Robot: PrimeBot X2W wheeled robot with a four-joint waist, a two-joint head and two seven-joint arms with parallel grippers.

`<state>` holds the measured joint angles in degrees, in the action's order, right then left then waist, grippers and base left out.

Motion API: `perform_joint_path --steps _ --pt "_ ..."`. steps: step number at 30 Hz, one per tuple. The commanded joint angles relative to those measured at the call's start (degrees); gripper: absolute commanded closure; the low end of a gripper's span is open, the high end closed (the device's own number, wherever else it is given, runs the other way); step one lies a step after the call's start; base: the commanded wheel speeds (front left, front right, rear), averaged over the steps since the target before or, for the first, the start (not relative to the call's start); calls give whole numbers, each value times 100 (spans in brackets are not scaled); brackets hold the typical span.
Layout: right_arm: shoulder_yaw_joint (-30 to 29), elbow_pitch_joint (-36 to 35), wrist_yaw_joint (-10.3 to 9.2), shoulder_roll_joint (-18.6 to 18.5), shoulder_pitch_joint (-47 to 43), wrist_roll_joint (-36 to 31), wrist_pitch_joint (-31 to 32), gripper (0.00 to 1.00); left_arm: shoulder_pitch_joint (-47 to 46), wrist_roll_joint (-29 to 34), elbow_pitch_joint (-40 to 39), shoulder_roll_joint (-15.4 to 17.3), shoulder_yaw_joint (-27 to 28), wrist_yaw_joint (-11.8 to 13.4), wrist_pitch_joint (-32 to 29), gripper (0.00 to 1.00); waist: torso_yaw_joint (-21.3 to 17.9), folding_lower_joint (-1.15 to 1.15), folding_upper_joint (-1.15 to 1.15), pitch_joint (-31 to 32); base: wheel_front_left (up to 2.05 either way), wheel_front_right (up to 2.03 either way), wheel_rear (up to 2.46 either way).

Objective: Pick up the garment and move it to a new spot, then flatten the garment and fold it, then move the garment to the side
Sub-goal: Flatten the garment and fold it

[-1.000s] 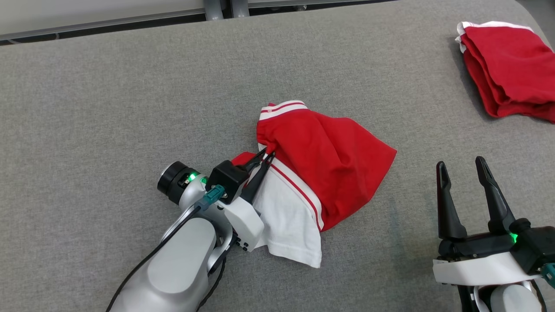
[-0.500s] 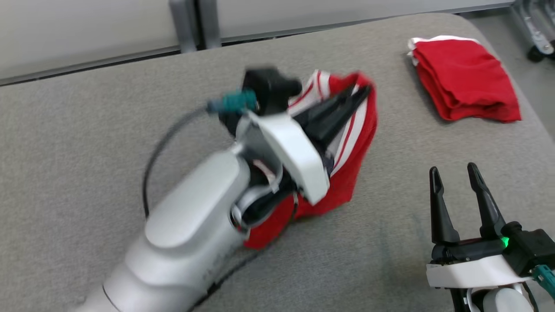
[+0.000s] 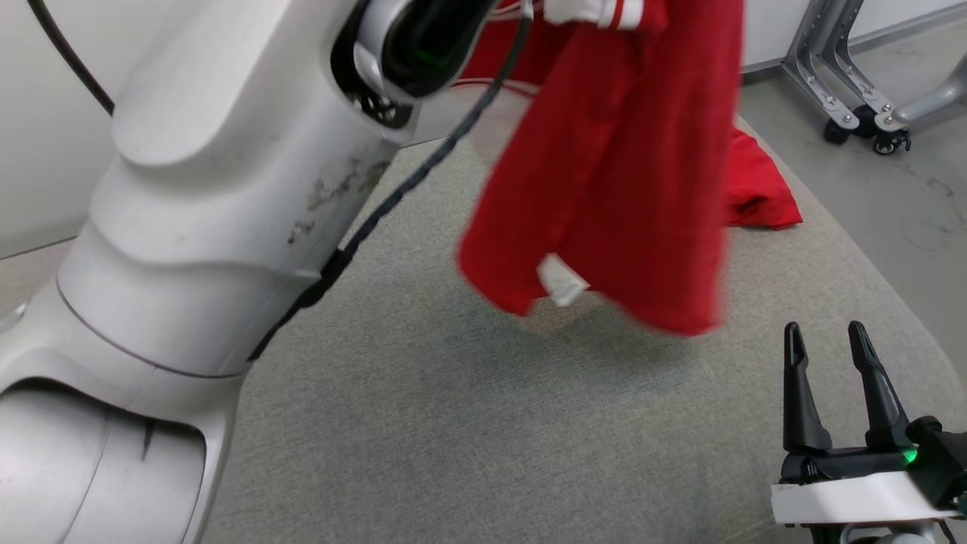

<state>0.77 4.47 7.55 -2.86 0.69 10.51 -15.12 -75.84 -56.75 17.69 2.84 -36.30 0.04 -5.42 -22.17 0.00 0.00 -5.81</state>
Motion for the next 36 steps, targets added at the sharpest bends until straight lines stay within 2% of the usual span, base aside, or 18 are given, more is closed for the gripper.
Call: perform_joint_path --steps 1,4,7,12,13,17,21,25,26,27,28,29,30,31,33,36 --pt "-50 -31 -12 -7 -63 -59 -2 0 -143 -67 280 20 -43 105 221 100 98 0 0 107 0 0 0" --pt "-148 -89 -12 -10 -113 -101 -2 0 -68 -214 672 26 -111 289 408 100 265 0 0 138 0 0 0" --pt "-297 -156 -12 -10 -169 -113 -2 0 467 -358 924 34 -219 462 296 100 460 0 0 96 0 0 0" --pt "-407 -201 -12 -9 -261 -127 -2 0 1963 -626 1153 469 -219 758 297 100 696 0 0 -41 0 0 0" --pt "-407 -201 -12 -9 -261 -127 -2 0 1963 -626 1153 469 -219 758 297 100 696 0 0 -41 0 0 0" --pt "-447 -179 -12 -10 -254 -133 -2 0 2870 -768 1354 879 -39 838 585 100 803 0 0 -173 0 0 0" --pt "-371 -167 -12 -9 -182 -185 -2 0 3323 -854 1598 1255 181 731 880 100 876 0 0 -263 0 0 0" --pt "-253 -117 -12 -10 -104 -215 -2 0 3444 -927 1840 1378 309 645 1021 100 909 0 0 -327 0 0 0" --pt "-216 -109 -12 -11 -80 -217 -2 0 3455 -938 1891 1401 324 617 1023 75 901 0 0 -351 0 0 0" --pt "-170 -97 -12 -11 -62 -215 -2 0 3451 -857 1906 1451 318 551 1141 17 890 0 0 -371 0 0 0" --pt "-121 -91 -12 -10 -49 -203 -2 0 3454 -751 1881 1508 292 447 1308 0 870 0 0 -397 0 0 0" --pt "-86 -88 -12 -10 -42 -184 -2 0 3517 -645 1847 1541 239 338 1513 0 850 0 0 -423 0 0 0" --pt "-24 -72 -12 -10 -40 -135 -2 0 3655 -212 1699 1631 132 212 1913 0 826 0 0 -499 0 0 0" --pt "4 -67 -12 -10 -50 -114 -2 0 3750 33 1580 1660 179 270 2014 0 829 0 0 -539 0 0 0" --pt "25 -70 -12 -10 -77 -101 -2 0 3963 712 1043 1652 649 515 2061 0 862 0 0 -640 0 0 0" --pt "18 -79 -12 -10 -76 -86 -2 0 4937 2081 -87 1395 1512 1027 2049 0 927 0 0 -767 0 0 0"
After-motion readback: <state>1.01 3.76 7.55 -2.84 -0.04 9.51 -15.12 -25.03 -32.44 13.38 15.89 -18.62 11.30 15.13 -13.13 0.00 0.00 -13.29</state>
